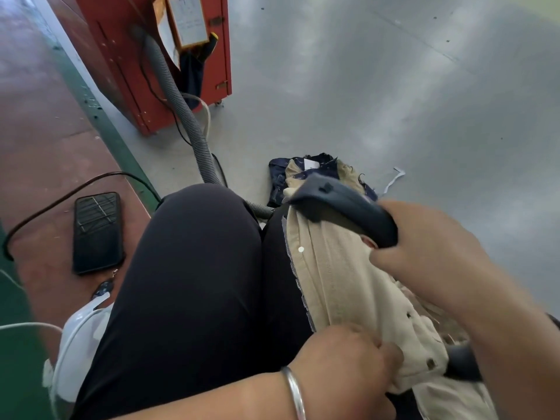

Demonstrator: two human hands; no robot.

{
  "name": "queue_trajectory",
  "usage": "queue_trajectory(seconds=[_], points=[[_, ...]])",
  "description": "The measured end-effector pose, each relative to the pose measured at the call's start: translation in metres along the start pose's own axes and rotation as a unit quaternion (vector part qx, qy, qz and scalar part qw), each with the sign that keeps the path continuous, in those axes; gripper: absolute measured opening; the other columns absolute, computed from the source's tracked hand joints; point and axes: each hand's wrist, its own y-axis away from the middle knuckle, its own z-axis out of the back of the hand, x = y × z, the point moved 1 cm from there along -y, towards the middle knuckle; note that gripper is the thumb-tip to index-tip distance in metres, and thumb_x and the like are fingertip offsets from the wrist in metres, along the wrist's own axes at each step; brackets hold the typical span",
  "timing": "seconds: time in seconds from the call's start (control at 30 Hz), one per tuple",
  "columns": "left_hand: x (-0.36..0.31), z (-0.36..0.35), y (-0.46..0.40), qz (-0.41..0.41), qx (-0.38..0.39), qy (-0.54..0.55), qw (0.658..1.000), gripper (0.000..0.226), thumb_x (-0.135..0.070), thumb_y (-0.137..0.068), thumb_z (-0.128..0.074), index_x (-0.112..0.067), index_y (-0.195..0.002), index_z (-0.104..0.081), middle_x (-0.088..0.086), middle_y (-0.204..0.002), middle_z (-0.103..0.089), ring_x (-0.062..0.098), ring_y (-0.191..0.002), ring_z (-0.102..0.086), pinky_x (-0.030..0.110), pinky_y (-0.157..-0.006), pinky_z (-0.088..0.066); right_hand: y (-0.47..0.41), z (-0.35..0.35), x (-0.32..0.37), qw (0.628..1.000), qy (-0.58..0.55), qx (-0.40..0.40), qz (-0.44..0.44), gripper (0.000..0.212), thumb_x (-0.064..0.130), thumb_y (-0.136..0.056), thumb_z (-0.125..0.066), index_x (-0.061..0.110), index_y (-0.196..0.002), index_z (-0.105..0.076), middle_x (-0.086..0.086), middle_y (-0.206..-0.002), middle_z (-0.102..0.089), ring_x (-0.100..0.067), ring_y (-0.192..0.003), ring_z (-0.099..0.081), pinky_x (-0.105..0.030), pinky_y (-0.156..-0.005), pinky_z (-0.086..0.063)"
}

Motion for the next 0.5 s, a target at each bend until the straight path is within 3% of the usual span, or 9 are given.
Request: queue_trajectory(seconds=[0.1, 0.17, 0.27, 0.33, 0.4, 0.43, 0.5], points=[[0.0, -0.001, 0.002, 0.043, 0.019, 0.026, 0.999, 0.018, -0.018, -0.087, -0.047, -0.009, -0.101, -0.053, 0.007, -0.086, -0.048, 0.028, -0.086, -0.048, 0.033, -0.064, -0.035, -0.037, 0.002, 0.012, 0.999, -0.032, -0.019, 0.006, 0.012, 0.022, -0.082, -0.064, 0.025, -0.089, -0.055, 0.005, -0.07, -0.056, -0.018, -0.064, -0.054, -0.028, -0.053, -0.034], [-0.001, 0.002, 0.005, 0.017, 0.038, 0.024, 0.999, 0.019, -0.018, -0.089, -0.048, -0.007, -0.105, -0.05, 0.01, -0.085, -0.046, 0.031, -0.085, -0.048, 0.04, -0.067, -0.042, -0.056, 0.01, 0.013, 0.998, -0.052, -0.041, -0.012, 0.011, 0.021, -0.082, -0.064, 0.023, -0.09, -0.056, 0.001, -0.071, -0.056, -0.025, -0.066, -0.057, -0.031, -0.059, -0.04], [0.0, 0.004, 0.008, 0.027, 0.081, 0.019, 0.996, 0.026, -0.016, -0.096, -0.042, -0.005, -0.12, -0.045, 0.019, -0.103, -0.051, 0.037, -0.098, -0.049, 0.041, -0.073, -0.042, -0.058, 0.029, -0.006, 0.991, -0.105, -0.071, -0.03, 0.014, 0.017, -0.079, -0.066, 0.023, -0.087, -0.056, -0.006, -0.073, -0.063, -0.035, -0.072, -0.066, -0.044, -0.068, -0.056], [0.0, 0.005, 0.009, 0.063, 0.072, 0.006, 0.995, 0.027, -0.018, -0.098, -0.038, -0.008, -0.122, -0.044, 0.016, -0.111, -0.051, 0.034, -0.103, -0.049, 0.036, -0.072, -0.035, -0.035, 0.039, -0.021, 0.986, -0.139, -0.083, -0.03, 0.017, 0.013, -0.074, -0.069, 0.024, -0.082, -0.057, -0.005, -0.062, -0.066, -0.028, -0.059, -0.069, -0.049, -0.063, -0.059], [-0.004, 0.009, 0.012, 0.063, 0.035, -0.027, 0.997, 0.018, -0.021, -0.095, -0.042, -0.013, -0.11, -0.05, 0.009, -0.1, -0.054, 0.029, -0.091, -0.055, 0.035, -0.065, -0.039, -0.003, 0.04, -0.033, 0.987, -0.14, -0.072, -0.024, 0.019, 0.023, -0.067, -0.07, 0.03, -0.081, -0.058, 0.002, -0.055, -0.065, -0.011, -0.043, -0.062, -0.039, -0.05, -0.054], [-0.003, 0.005, 0.013, 0.066, 0.01, -0.052, 0.996, 0.013, -0.021, -0.09, -0.046, -0.017, -0.097, -0.056, 0.003, -0.087, -0.056, 0.023, -0.074, -0.059, 0.032, -0.055, -0.041, 0.013, 0.037, -0.038, 0.99, -0.125, -0.06, -0.024, 0.024, 0.03, -0.062, -0.067, 0.036, -0.083, -0.058, 0.01, -0.056, -0.065, -0.01, -0.041, -0.059, -0.036, -0.047, -0.051], [-0.004, 0.003, 0.016, 0.097, -0.009, -0.09, 0.991, 0.019, -0.02, -0.073, -0.045, -0.026, -0.074, -0.064, -0.008, -0.063, -0.053, 0.01, -0.037, -0.047, 0.023, -0.032, -0.025, 0.041, 0.029, -0.046, 0.996, -0.083, -0.028, -0.028, 0.037, 0.032, -0.053, -0.064, 0.046, -0.087, -0.055, 0.018, -0.06, -0.064, -0.011, -0.041, -0.055, -0.037, -0.046, -0.049]])
